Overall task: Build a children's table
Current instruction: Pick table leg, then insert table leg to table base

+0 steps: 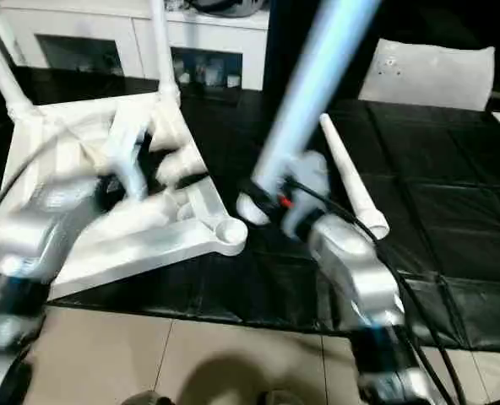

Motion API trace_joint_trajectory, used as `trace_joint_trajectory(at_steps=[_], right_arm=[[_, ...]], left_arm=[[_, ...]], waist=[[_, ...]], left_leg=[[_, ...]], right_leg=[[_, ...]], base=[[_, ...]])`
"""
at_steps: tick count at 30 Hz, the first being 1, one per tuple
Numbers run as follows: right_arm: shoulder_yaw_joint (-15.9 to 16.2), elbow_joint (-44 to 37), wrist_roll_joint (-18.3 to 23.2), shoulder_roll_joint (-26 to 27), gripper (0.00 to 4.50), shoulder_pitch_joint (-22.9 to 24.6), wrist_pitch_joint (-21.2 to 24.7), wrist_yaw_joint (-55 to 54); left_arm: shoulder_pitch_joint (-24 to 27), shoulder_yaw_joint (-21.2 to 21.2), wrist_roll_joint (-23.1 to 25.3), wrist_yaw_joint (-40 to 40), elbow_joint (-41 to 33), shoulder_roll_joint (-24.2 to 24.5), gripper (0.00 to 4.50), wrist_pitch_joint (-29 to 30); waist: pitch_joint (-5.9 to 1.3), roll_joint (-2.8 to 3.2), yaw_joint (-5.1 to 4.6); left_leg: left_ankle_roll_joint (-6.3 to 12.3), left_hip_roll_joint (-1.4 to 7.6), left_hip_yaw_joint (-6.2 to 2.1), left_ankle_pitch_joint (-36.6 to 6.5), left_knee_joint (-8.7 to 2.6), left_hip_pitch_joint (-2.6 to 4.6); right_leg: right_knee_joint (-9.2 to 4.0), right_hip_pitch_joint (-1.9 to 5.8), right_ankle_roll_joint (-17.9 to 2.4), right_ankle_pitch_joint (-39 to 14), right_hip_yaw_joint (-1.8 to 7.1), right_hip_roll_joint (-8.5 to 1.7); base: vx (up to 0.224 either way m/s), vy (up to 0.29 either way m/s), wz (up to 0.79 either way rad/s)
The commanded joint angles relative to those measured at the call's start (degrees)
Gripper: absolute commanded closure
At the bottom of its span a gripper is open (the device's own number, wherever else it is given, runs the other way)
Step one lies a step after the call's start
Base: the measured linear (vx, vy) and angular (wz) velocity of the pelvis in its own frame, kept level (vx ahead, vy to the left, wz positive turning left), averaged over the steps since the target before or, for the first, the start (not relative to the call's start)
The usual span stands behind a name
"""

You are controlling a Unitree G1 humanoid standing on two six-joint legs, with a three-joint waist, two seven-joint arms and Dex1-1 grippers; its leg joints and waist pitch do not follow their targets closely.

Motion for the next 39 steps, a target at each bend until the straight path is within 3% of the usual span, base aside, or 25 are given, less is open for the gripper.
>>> trace_joint_trajectory(at_steps=[1, 4, 5, 7, 9, 14, 19, 26, 31, 39], right_arm=[[-0.9, -2.9, 1.3, 0.0, 2.60, 0.2, 1.6, -0.5], [-0.8, -5.0, 2.4, 0.1, 2.60, 1.4, 3.3, -0.3], [-0.7, -5.3, 2.5, 0.1, 2.60, 1.7, 3.4, -0.2], [-0.3, -5.7, 2.1, 0.1, 2.60, 2.3, 2.7, 0.1], [-0.1, -5.9, 2.0, 0.2, 2.60, 2.7, 2.7, 0.1], [1.0, -6.9, 1.2, -0.1, 2.60, 3.4, 3.3, 0.1], [1.7, -7.0, 1.0, -0.2, 2.60, 3.2, 3.2, 0.1], [2.5, -7.1, 0.4, -0.9, 2.60, 3.4, 3.1, 1.0], [2.9, -7.2, 0.3, -1.1, 2.60, 3.4, 3.2, 1.4], [3.5, -7.0, 0.0, -1.5, 2.60, 3.5, 3.1, 1.8]], left_arm=[[0.6, -2.0, -1.1, -2.5, -3.2, 0.9, 0.00, 1.8], [4.7, -4.7, -0.6, -4.3, -5.7, 2.4, 0.00, 2.5], [5.4, -5.0, -0.2, -4.4, -5.9, 2.6, 0.00, 2.1], [6.8, -5.9, 0.5, -5.1, -6.4, 3.2, 0.45, 1.8], [7.6, -6.7, 1.6, -5.4, -6.4, 3.7, 0.48, 1.4], [8.4, -8.1, 3.5, -4.9, -6.8, 4.4, 0.91, 1.4], [7.0, -10.1, 7.1, -4.5, -3.0, 4.9, 1.35, -1.9], [4.5, -10.0, 8.0, -5.2, 0.7, 4.4, 1.79, -1.9], [3.7, -10.4, 9.2, -5.6, 2.7, 4.9, 2.17, -2.6], [2.8, -11.2, 9.3, -8.0, 3.8, 5.5, 2.73, -1.2]], waist=[[-4.70, 1.27, -0.13], [-4.42, 1.30, -0.19], [-4.35, 1.30, -0.23], [-4.19, 1.04, -0.38], [-4.07, 0.98, -0.41], [-3.81, 0.96, -0.67], [-3.83, 1.01, -0.98], [-4.03, 1.02, -1.85], [-4.11, 1.07, -1.73], [-4.48, 1.06, -1.30]], left_leg=[[-1.66, 1.28, -0.55, -18.1, -4.59, 1.20], [-1.79, 1.25, -0.40, -19.4, -4.64, 1.31], [-1.84, 1.19, -0.36, -19.9, -4.64, 1.33], [-2.03, 1.01, -0.36, -21.8, -4.57, 1.52], [-2.03, 0.96, -0.48, -22.3, -4.60, 1.48], [-2.12, 0.77, -0.72, -24.2, -4.44, 1.82], [-1.97, 0.54, -0.95, -25.1, -4.43, 1.83], [-1.51, 0.80, -1.14, -25.3, -4.84, 1.49], [-1.37, 0.79, -0.98, -24.4, -4.74, 1.58], [-1.02, 1.02, -0.58, -19.9, -4.73, 1.20]], right_leg=[[-4.26, 2.98, -9.1, -18.3, 2.20, -2.48], [-4.50, 2.80, -9.3, -19.3, 2.28, -2.47], [-4.68, 2.74, -8.8, -20.6, 2.29, -2.49], [-5.28, 2.44, -7.2, -25.2, 2.12, -2.45], [-5.57, 2.39, -6.2, -27.5, 2.07, -2.55], [-6.58, 1.76, -3.0, -34.3, 1.64, -2.53], [-7.16, 1.76, -1.4, -36.3, 1.18, -2.48], [-6.72, 2.16, -3.8, -32.0, 1.31, -2.69], [-6.64, 2.13, -4.4, -30.9, 1.55, -2.82], [-5.24, 2.67, -8.2, -22.1, 2.25, -2.81]], base=[[0.000, 0.000, 0.00], [0.000, 0.000, 0.00], [0.000, 0.000, 0.00], [0.000, 0.000, 0.00], [0.000, 0.000, 0.00], [0.000, 0.000, 0.00], [0.000, 0.000, 0.00], [0.000, 0.000, 0.00], [0.000, 0.000, 0.00], [0.000, 0.000, 0.00]])
